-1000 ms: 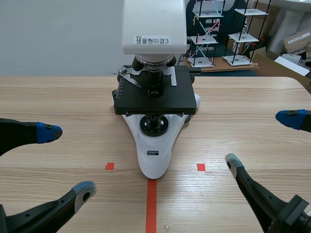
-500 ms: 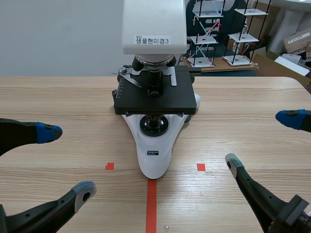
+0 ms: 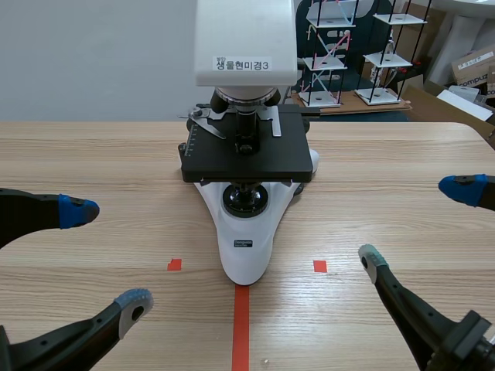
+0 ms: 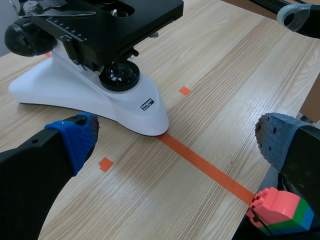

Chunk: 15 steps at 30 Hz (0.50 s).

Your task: Point at the eyepiece

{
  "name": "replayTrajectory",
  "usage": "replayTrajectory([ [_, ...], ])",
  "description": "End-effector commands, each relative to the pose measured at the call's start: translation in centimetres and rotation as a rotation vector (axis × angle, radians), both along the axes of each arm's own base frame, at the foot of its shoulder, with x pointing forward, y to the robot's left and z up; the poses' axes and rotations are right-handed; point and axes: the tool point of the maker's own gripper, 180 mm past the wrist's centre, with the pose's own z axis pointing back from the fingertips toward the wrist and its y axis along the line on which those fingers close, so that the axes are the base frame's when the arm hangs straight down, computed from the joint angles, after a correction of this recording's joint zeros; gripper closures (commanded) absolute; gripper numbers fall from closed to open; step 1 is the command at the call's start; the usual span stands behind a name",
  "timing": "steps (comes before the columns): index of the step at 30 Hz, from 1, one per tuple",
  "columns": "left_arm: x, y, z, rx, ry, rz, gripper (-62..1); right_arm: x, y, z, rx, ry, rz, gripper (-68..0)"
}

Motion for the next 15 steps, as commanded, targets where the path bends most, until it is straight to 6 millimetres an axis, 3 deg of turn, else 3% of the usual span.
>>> replayTrajectory([
  [1,0.0,-0.1,0.6,-0.019,-0.013,-0.003,-62.3,0.4,-0.2,0.6,-0.005,-0.02,0.003,-67.9],
  [7,0.0,-0.1,0.6,-0.019,-0.013,-0.003,-62.3,0.8,-0.7,0.9,-0.077,0.026,-0.014,-67.9],
  [15,0.0,-0.1,0.6,-0.019,-0.013,-0.003,-62.3,1.9,-1.4,4.5,-0.093,-0.033,-0.05,-67.5],
])
